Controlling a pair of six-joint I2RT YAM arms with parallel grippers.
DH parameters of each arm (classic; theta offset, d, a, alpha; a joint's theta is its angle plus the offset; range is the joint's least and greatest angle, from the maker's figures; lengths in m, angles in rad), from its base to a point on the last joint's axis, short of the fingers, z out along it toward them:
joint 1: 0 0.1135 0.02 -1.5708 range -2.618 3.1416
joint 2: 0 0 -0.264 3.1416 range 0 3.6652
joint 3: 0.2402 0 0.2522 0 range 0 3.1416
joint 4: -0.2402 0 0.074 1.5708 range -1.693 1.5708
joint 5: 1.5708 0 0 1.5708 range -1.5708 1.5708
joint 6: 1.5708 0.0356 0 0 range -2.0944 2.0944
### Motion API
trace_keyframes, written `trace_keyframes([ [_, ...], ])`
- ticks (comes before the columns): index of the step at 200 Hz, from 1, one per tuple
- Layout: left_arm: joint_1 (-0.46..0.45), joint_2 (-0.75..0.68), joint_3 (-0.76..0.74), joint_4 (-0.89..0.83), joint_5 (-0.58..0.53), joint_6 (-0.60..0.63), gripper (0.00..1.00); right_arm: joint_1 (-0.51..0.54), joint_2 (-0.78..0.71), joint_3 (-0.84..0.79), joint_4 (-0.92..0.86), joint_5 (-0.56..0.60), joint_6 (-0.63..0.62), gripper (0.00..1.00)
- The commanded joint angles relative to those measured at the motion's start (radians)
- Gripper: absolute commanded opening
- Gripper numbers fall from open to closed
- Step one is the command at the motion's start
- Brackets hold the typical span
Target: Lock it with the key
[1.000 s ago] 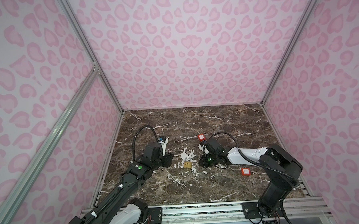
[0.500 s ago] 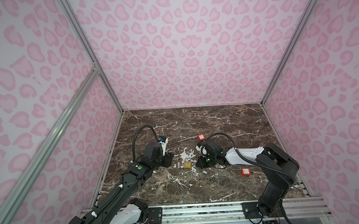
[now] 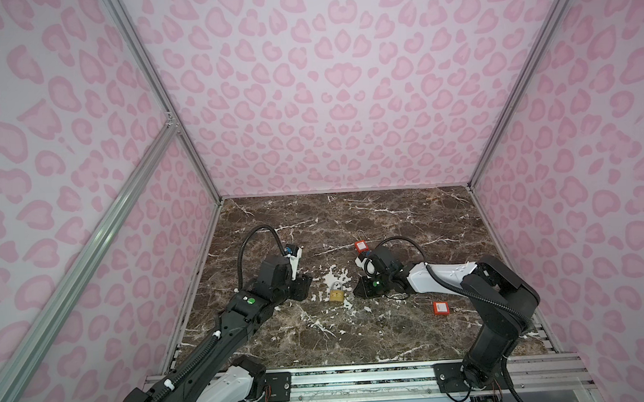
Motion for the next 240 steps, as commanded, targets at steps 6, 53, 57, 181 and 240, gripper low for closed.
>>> trace_keyframes([
  [6,0.001,0.011,0.009,0.028,0.012,-0.004,0.60,-0.001,0.021,-0.007,0.034,-0.034,0.000,0.17],
  [53,-0.002,0.015,0.007,0.031,0.017,-0.003,0.60,0.008,0.058,0.005,0.055,-0.075,0.000,0.15],
  [57,-0.003,0.013,0.009,0.031,0.017,-0.003,0.60,0.008,0.059,0.007,0.053,-0.074,-0.001,0.15],
  [181,-0.090,0.095,0.034,0.070,0.042,0.021,0.61,-0.147,-0.174,-0.016,-0.034,-0.027,-0.080,0.24],
  [240,-0.104,0.227,0.103,0.201,0.072,-0.039,0.60,-0.235,-0.056,0.287,-0.407,0.138,-0.286,0.40],
])
